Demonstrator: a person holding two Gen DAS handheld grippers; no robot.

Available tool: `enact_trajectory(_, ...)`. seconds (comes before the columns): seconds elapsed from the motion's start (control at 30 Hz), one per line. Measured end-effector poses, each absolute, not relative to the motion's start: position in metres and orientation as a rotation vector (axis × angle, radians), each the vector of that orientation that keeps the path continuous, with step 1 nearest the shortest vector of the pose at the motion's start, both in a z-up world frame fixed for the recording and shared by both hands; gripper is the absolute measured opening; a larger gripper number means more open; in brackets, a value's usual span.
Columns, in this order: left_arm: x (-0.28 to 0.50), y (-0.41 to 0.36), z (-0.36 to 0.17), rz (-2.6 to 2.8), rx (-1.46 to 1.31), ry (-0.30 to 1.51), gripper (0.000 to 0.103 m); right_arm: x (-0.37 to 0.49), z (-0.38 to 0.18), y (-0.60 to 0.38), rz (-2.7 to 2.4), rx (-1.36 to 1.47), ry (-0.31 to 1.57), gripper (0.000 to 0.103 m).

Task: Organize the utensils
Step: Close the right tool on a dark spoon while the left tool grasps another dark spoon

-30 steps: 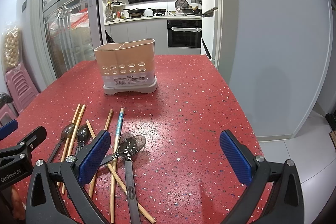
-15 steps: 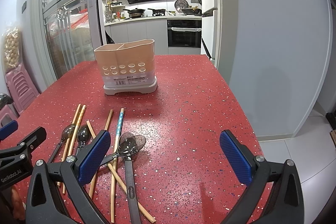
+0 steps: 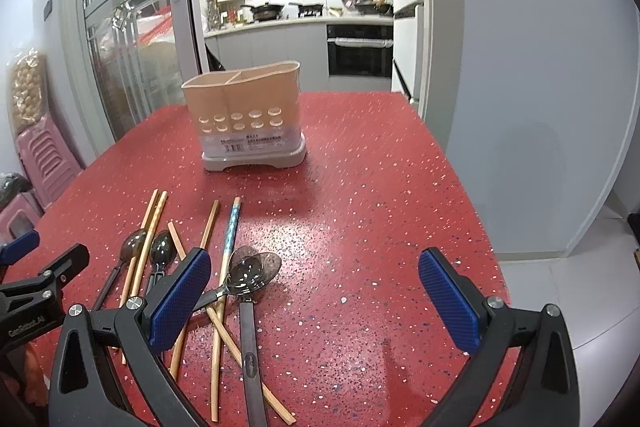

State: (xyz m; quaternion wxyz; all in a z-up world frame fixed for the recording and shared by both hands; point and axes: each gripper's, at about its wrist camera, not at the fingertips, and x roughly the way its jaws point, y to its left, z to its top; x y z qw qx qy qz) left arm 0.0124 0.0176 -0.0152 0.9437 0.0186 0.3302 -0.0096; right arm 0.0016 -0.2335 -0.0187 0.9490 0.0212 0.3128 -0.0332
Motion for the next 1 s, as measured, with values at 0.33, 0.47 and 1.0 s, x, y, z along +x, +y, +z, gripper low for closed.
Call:
enact_trajectory(0.33, 0.046, 0.04, -0.047, -0.014, 0.018, 0.852, 0.103, 0.042, -0.044, -0.259, 0.089, 0.297, 0.882, 0.103)
enact_trajectory(0.47, 0.055, 0.039, -0.053, -0.039, 0.017, 0.873, 0.103, 0.056, -0.055, -0.259, 0.139, 0.345, 0.945, 0.093)
enact_trajectory(1.0, 0.075, 0.029, -0.073, -0.104, 0.036, 0.993, 0.096, 0.082, -0.081, -0.25, 0.26, 0.455, 1.027, 0.011)
